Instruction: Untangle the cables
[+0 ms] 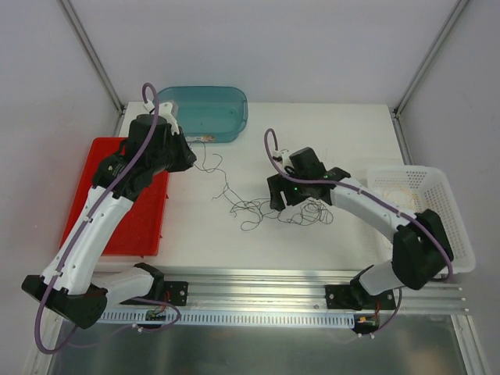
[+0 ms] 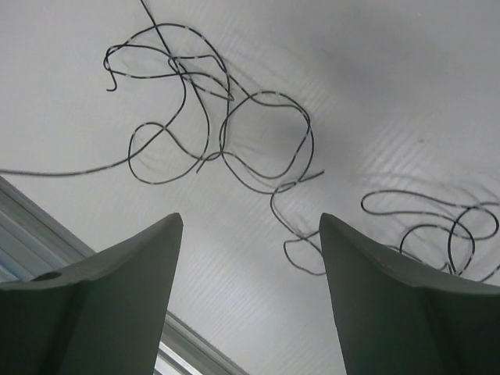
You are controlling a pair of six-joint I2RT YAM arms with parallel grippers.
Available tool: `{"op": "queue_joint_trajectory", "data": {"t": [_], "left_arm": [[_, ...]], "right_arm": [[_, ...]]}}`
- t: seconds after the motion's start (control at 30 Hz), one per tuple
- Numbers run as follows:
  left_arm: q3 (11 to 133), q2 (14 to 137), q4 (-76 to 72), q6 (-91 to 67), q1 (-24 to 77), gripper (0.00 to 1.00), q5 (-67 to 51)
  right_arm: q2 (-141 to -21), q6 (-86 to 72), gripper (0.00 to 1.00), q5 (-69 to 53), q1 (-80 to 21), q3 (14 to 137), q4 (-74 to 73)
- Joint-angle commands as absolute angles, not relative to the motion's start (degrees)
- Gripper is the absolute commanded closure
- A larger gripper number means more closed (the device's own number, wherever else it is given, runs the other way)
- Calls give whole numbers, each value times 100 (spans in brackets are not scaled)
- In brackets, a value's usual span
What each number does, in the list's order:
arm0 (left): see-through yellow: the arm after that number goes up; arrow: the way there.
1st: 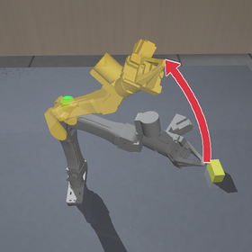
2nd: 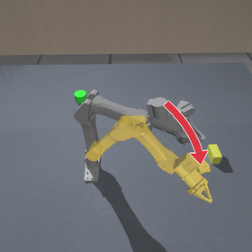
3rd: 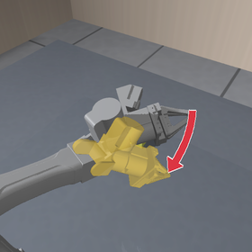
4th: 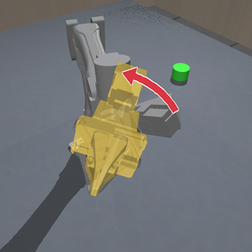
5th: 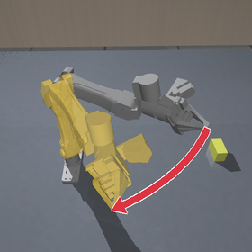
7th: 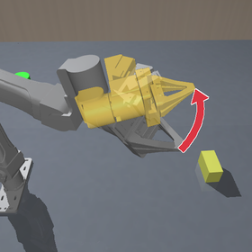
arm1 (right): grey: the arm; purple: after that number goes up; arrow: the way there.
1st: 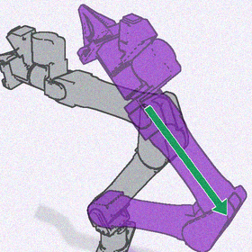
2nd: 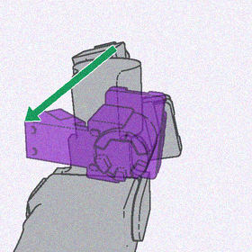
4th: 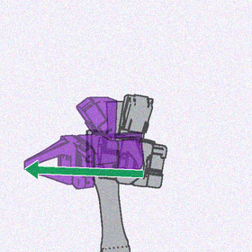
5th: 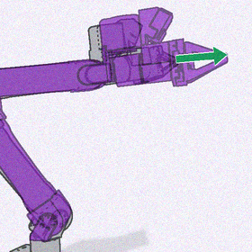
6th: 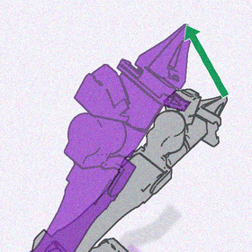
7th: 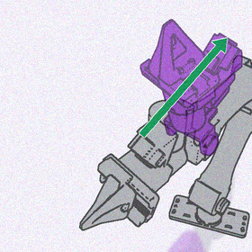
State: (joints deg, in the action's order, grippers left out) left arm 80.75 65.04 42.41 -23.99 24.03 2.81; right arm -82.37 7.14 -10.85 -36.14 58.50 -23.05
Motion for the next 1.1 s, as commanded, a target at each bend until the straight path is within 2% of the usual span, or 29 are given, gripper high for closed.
{"op": "queue_joint_trajectory", "data": {"t": [0.0, 0.33, 0.57, 0.63, 0.67, 0.73, 0.77, 0.83, 0.87, 0.93, 0.97, 1.07], "left_arm": [[7858, 6206, 4017, -2575, 2426, 98, 176], [7541, 5871, 4025, -2540, 2426, 98, 325], [7629, 5845, 4025, -2531, 2426, 98, 404], [7681, 5845, 4034, -2523, 2426, 98, 430], [7699, 5836, 4034, -2522, 2426, 98, 492], [7804, 5810, 4069, -2453, 2426, 98, 588], [7900, 5792, 4139, -2426, 2426, 98, 780], [8015, 5722, 4236, -2321, 2417, 98, 1106], [8146, 5704, 4315, -2286, 2400, 98, 1281], [8314, 5643, 4587, -2180, 2347, 99, 1931], [8628, 5608, 4858, -2067, 2303, 99, 2743], [8806, 5599, 5071, -1943, 2233, 100, 3531]], "right_arm": [[-8928, 1133, 25, -1353, -3647, 6519, -1767], [-10422, 1327, 26, -2082, -3797, 7259, -1503], [-10854, 1319, 30, -2408, -3885, 7304, -1512], [-10881, 1266, 38, -2234, -3876, 7234, -1494], [-10890, 1240, 49, -2137, -3867, 7216, -1503], [-10855, 1195, 64, -1865, -3841, 7111, -1503], [-10820, 1134, 78, -1794, -3789, 7041, -1494], [-10557, 1064, 89, -1566, -3692, 6760, -1477], [-10408, 1003, 99, -1504, -3570, 6620, -1459], [-9890, 915, 99, -1302, -3376, 6199, -1468], [-9296, 757, 99, -1135, -2783, 5822, -1581], [-8695, 589, 99, -958, -2210, 5617, -1880]]}}
